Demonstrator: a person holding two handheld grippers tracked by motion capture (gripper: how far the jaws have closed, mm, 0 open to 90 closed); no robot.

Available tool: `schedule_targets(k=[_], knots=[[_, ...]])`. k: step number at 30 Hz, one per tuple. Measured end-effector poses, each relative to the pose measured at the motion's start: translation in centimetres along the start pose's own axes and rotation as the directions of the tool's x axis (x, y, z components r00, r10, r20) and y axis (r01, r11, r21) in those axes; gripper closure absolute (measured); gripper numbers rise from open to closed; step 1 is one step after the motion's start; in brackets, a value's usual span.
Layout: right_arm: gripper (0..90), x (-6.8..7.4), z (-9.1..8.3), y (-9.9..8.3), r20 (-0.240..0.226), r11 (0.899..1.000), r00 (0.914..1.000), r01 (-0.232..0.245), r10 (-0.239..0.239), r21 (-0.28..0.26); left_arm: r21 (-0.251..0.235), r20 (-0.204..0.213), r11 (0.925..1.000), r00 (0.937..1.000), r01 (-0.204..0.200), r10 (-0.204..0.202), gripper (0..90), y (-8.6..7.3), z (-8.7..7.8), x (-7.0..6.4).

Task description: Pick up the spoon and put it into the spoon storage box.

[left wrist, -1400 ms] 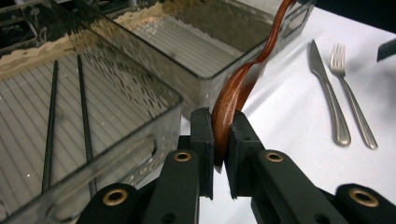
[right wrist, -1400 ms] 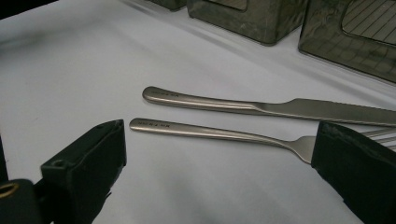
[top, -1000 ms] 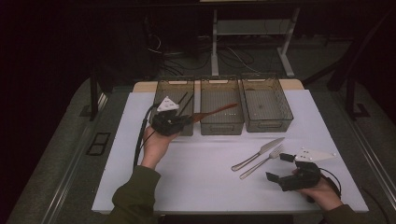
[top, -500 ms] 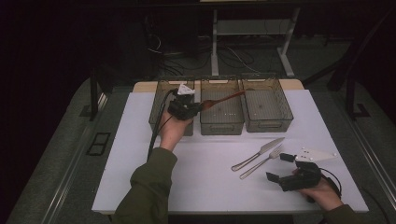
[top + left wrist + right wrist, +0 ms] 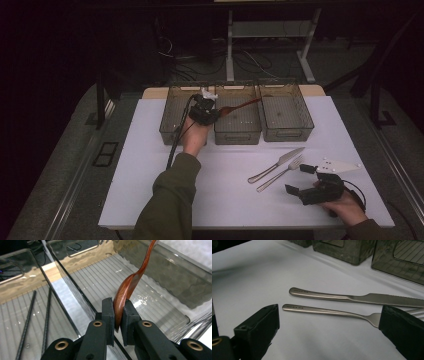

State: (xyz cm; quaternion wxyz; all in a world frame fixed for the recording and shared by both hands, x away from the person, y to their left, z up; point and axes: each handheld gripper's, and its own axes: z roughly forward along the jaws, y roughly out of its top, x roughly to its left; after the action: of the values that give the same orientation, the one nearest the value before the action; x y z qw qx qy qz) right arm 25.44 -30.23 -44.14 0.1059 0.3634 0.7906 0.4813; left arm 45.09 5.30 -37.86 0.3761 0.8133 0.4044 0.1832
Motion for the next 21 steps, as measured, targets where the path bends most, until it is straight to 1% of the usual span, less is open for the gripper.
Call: schedule_targets(k=[2, 4, 5, 6, 8, 11, 16, 17, 19, 21], knots=[[2.7, -0.02, -0.01, 0.0, 0.0, 1.0, 1.0, 0.0, 0.0, 0.0, 0.01, -0.002, 1.0, 1.0, -0.001, 0.001, 81.9, -0.06, 0.28, -0.1], [2.7, -0.01, -0.01, 0.0, -0.001, 1.0, 1.0, 0.001, -0.001, 0.0, 0.008, -0.004, 1.0, 1.0, 0.005, -0.005, 81.7, -0.11, 0.47, -0.19], [2.7, 0.0, -0.01, 0.0, -0.001, 1.0, 1.0, 0.0, 0.0, 0.0, 0.01, -0.001, 0.9999, 1.0, 0.008, -0.008, 81.6, -0.11, 0.52, -0.23], [2.7, -0.01, -0.02, 0.0, -0.001, 1.0, 1.0, 0.0, 0.0, -0.001, 0.017, 0.002, 0.9999, 1.0, 0.002, -0.002, 81.4, -0.1, 0.54, -0.23], [2.7, -0.02, -0.04, 0.0, 0.0, 1.0, 1.0, 0.0, 0.0, 0.0, 0.013, 0.004, 0.9999, 1.0, 0.005, -0.005, 80.5, -0.12, 0.64, -0.36], [2.7, 0.0, -0.03, 0.0, -0.001, 1.0, 1.0, 0.0, 0.0, 0.0, 0.013, -0.002, 0.9999, 1.0, -0.001, 0.001, 71.3, -0.08, 0.58, -0.37], [2.7, 0.0, -0.02, 0.0, -0.001, 1.0, 1.0, 0.001, -0.001, -0.001, 0.003, 0.01, 0.9999, 0.9999, -0.013, 0.013, 64.7, -0.03, 0.48, -0.4], [2.7, 0.0, -0.02, 0.0, -0.001, 1.0, 1.0, 0.001, -0.001, -0.001, -0.002, 0.015, 0.9999, 0.9998, -0.013, 0.013, 63.0, 0.0, 0.43, -0.44], [2.7, 0.01, -0.01, 0.0, -0.001, 1.0, 1.0, 0.0, 0.0, 0.0, -0.012, 0.03, 0.9996, 0.9992, -0.026, 0.026, 60.6, 0.02, 0.37, -0.47], [2.7, 0.01, -0.01, 0.0, -0.001, 1.0, 1.0, 0.0, 0.0, 0.0, -0.01, 0.04, 0.9994, 0.9987, -0.033, 0.033, 57.2, 0.04, 0.25, -0.55]])
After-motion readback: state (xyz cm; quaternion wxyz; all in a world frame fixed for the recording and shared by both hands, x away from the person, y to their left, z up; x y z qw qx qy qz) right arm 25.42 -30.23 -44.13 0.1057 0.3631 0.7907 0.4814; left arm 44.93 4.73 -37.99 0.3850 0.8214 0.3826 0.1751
